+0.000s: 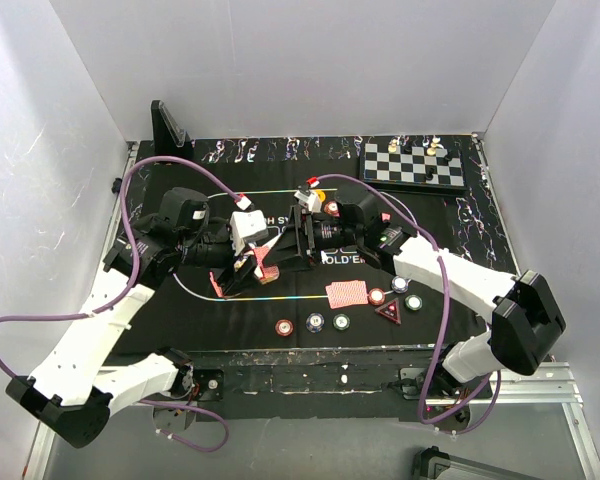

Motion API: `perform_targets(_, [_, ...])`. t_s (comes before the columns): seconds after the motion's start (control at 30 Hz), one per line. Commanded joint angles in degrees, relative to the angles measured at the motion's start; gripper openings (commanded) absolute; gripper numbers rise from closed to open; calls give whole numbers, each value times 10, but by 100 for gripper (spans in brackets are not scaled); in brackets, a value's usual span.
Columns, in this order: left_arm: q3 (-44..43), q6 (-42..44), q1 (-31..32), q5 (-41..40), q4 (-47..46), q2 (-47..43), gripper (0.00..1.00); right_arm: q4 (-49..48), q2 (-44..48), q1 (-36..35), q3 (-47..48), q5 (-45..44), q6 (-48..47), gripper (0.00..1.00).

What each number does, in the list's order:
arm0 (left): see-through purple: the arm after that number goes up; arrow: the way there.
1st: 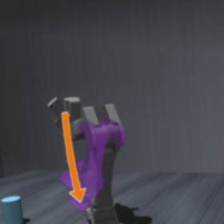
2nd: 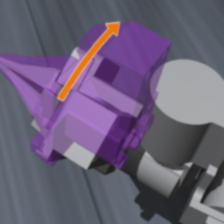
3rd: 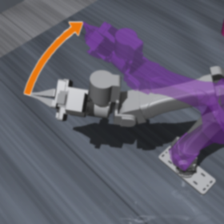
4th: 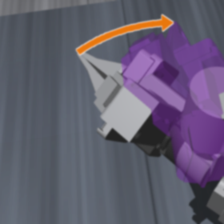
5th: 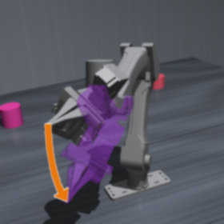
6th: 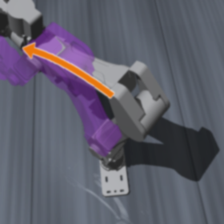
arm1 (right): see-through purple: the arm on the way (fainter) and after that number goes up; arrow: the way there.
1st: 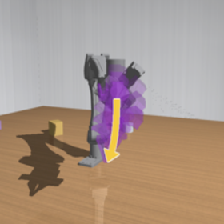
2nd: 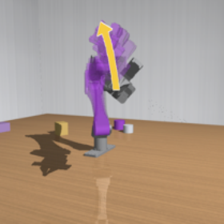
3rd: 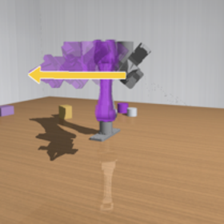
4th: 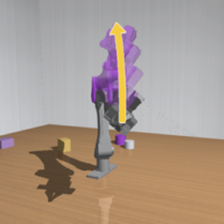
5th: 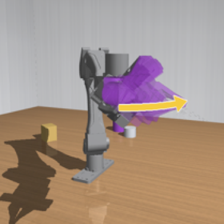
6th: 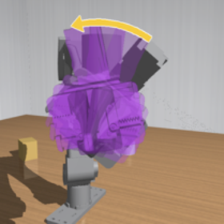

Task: Distribute texas hold em gaming equipment

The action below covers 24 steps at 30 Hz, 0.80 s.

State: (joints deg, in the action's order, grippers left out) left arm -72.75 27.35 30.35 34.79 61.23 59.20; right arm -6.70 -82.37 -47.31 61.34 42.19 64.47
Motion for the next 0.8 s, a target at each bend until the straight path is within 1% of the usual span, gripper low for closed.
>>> perform_targets(0.0, [1,-8,-2,26,-24,-4,20,-84,-2,-2,15,17,38,77])
perform_targets(0.07, [3,-12,-2,25,-30,-6,20,-92,-13,-6,22,17,45,77])
perform_targets(0.2, [6,-13,-2,23,-39,-8,20,-97,-26,-10,26,22,54,67])
perform_targets(0.27, [12,-17,-2,20,-52,-11,20,-97,-31,-14,26,22,54,65])
perform_targets(0.37, [16,-29,-2,23,-68,-9,18,-95,-35,-16,22,22,56,59])
perform_targets(0.5, [16,-35,-3,25,-77,-8,18,-85,-23,-13,8,21,51,51])
perform_targets(0.63, [17,-37,-2,20,-80,-15,17,-77,-2,1,-12,19,45,40])
perform_targets(0.77, [17,-37,-2,21,-79,-16,17,-77,17,14,-31,19,45,35])
